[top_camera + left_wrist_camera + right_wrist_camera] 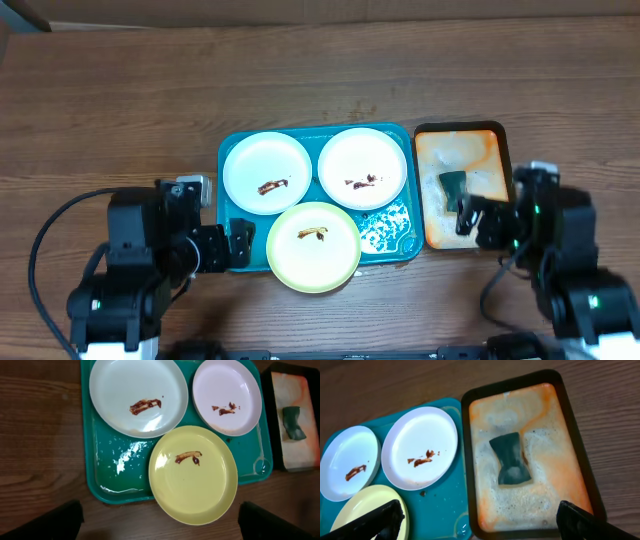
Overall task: Clean dirty plates on tray and stack at the side
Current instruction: 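Grasp the rim of the yellow plate with the left gripper, then lower the right gripper onto the sponge and grasp it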
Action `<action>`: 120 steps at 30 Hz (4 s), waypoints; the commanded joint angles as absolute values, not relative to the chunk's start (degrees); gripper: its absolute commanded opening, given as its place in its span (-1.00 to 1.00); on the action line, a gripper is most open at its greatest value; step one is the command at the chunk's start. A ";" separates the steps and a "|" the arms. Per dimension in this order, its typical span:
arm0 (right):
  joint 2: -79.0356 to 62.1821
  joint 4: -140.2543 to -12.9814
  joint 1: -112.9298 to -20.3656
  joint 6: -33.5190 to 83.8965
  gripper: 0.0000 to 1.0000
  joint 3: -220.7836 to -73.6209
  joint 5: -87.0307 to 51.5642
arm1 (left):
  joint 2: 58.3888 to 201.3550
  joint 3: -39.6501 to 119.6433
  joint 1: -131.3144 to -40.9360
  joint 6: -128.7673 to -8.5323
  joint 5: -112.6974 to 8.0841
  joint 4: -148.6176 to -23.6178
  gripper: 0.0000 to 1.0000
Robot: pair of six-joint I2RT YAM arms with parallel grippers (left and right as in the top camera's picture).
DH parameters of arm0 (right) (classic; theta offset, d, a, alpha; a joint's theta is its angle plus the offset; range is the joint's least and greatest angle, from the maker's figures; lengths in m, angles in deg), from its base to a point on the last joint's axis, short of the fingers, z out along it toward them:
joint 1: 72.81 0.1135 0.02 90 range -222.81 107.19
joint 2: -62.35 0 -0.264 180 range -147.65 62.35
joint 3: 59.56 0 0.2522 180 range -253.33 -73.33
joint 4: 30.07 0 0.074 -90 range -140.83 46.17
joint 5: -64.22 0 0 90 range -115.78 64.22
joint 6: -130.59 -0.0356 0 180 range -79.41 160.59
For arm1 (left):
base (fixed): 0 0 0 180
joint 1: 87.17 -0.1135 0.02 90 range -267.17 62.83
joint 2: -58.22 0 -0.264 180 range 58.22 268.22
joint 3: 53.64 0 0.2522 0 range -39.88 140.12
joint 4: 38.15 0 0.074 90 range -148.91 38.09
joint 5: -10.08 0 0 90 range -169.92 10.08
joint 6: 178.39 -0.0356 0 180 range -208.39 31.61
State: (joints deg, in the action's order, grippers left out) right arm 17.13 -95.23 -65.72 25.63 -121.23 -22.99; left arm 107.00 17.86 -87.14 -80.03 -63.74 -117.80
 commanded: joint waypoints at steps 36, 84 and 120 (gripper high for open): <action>8.79 -94.09 -66.09 25.56 1.00 -124.63 -20.59 | 162.25 17.90 -75.82 -75.48 -61.92 -114.26 -0.48; -38.80 -88.13 -66.07 34.19 0.16 -134.03 -29.59 | 163.02 22.23 -75.89 -75.46 -63.80 -112.71 -0.91; -38.08 -92.87 -66.09 28.51 0.00 -138.54 -29.81 | 163.02 22.23 -75.89 -75.46 -63.80 -112.73 -0.88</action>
State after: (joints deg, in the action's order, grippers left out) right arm -38.82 -92.98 -65.72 29.93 -137.55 -29.20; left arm 162.01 21.24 -76.28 -75.22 -62.78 -112.75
